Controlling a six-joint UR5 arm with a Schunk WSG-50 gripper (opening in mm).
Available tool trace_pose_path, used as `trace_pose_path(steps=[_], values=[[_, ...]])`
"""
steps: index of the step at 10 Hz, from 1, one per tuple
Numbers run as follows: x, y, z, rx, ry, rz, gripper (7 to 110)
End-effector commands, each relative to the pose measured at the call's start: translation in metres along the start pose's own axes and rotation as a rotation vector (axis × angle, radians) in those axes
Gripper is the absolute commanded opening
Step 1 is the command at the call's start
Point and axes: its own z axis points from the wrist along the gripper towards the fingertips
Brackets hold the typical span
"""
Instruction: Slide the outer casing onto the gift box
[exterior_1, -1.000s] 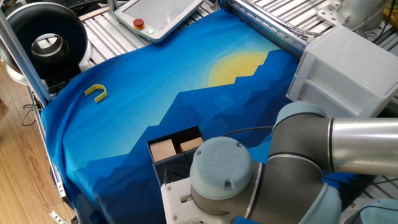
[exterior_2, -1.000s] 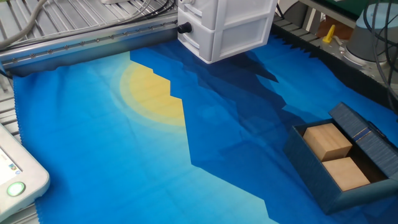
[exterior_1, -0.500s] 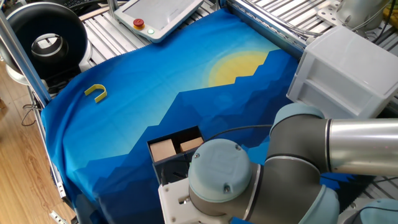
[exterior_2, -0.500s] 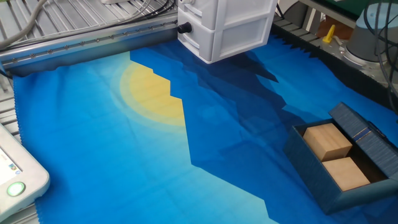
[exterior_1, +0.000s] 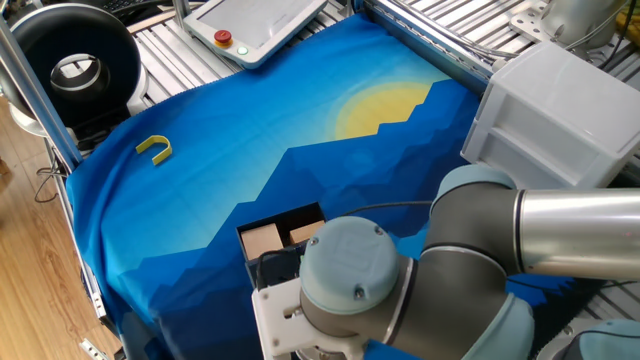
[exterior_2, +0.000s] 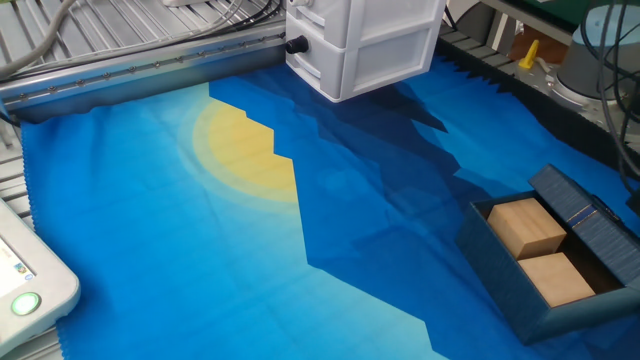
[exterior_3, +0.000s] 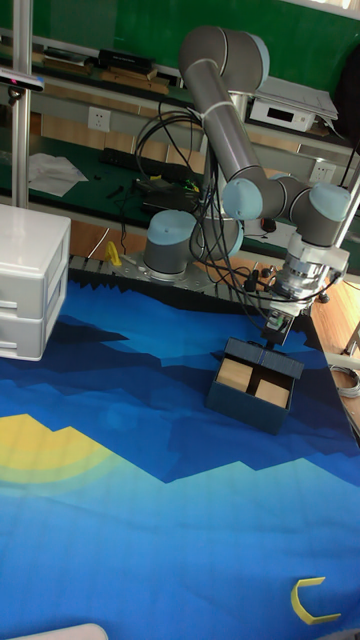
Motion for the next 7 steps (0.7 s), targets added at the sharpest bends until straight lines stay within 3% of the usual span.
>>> trace_pose_path(steps=[1, 4, 7], values=[[-0.0072, -0.0031, -0.0053, -0.003, -0.017, 0.025, 7], [-0.0135, 0.002, -0.009, 0.009, -0.038, 0.057, 7], [-0.012, -0.0033, -0.0015, 0.039, -0.035, 0.063, 7]])
